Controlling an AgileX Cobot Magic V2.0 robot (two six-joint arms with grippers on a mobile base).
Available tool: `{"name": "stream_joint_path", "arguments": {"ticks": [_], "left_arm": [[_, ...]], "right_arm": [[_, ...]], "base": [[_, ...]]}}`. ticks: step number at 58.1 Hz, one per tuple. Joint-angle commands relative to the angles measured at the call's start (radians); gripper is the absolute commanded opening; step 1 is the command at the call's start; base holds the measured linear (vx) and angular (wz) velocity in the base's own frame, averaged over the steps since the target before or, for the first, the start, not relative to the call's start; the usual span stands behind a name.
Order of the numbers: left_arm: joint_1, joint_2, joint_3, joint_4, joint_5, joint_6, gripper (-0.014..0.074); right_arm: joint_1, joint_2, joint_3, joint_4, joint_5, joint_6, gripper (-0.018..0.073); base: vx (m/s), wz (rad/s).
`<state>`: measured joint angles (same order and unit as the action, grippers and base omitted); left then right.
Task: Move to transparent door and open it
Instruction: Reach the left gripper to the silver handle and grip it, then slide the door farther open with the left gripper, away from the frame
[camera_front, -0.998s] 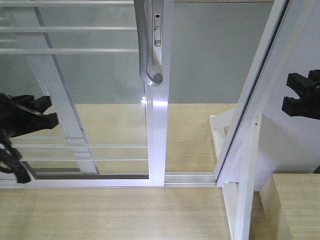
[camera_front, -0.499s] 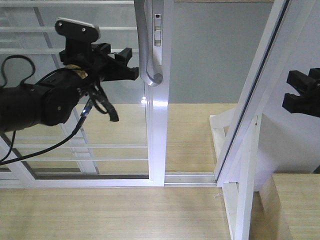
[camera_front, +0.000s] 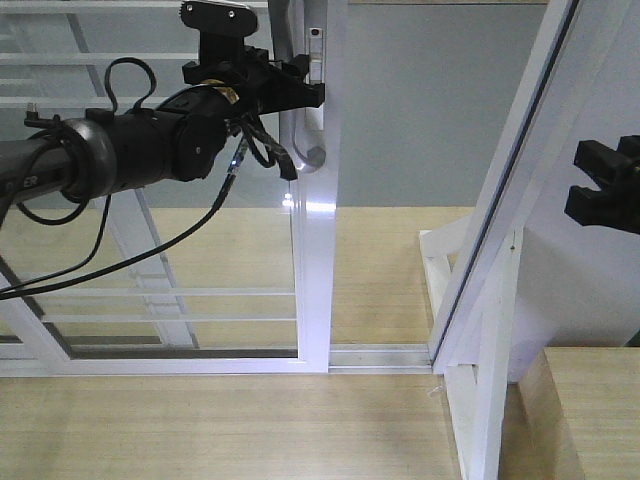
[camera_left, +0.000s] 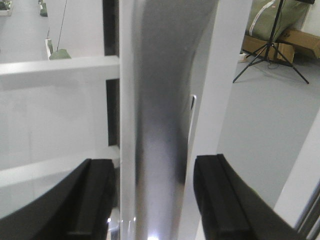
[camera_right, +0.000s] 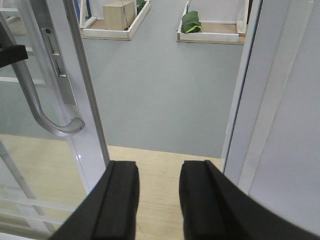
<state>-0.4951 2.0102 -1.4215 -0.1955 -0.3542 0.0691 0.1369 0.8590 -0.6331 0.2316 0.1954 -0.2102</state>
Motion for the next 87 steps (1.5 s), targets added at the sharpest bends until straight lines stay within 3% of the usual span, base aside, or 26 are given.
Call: {"name": "stream_joint_path", "arguments": {"ticks": [1, 19, 33, 48, 77, 87], "left_arm": [[-0.004, -0.021, -0.078, 0.002, -0.078, -0.008, 0.0479], [0.01, 0.022, -0.134, -0.003, -0.078, 0.058, 0.0413], [0.051, 0.004, -0.134, -0.148, -0.059, 0.063, 0.0398], [0.067, -0.028, -0.134, -0.134, 0.05, 0.063, 0.0398], [0.151, -0.092, -0.107, -0.134, 0.113, 0.066, 0.0398], [0.184, -0.146, -0.025, -0.136, 0.106, 0.116, 0.0398]], "right_arm": [[-0.008, -0.011, -0.03, -0.005, -0.08, -0.006, 0.0295], [-0.008, -0.011, -0.03, -0.005, -0.081, -0.006, 0.0295], [-0.008, -0.011, -0.03, -0.005, -0.081, -0.006, 0.0295], [-0.008, -0.011, -0.03, -0.005, -0.081, -0.006, 0.0295], [-0.008, -0.011, -0.03, -0.005, -0.08, -0.007, 0.0295], [-0.008, -0.011, -0.03, -0.005, -0.08, -0.009, 0.0295]], "base": [[0.0, 0.0], [0.0, 0.0], [0.0, 0.0], [0.0, 0.0], [0.0, 0.0], [0.0, 0.0]]}}
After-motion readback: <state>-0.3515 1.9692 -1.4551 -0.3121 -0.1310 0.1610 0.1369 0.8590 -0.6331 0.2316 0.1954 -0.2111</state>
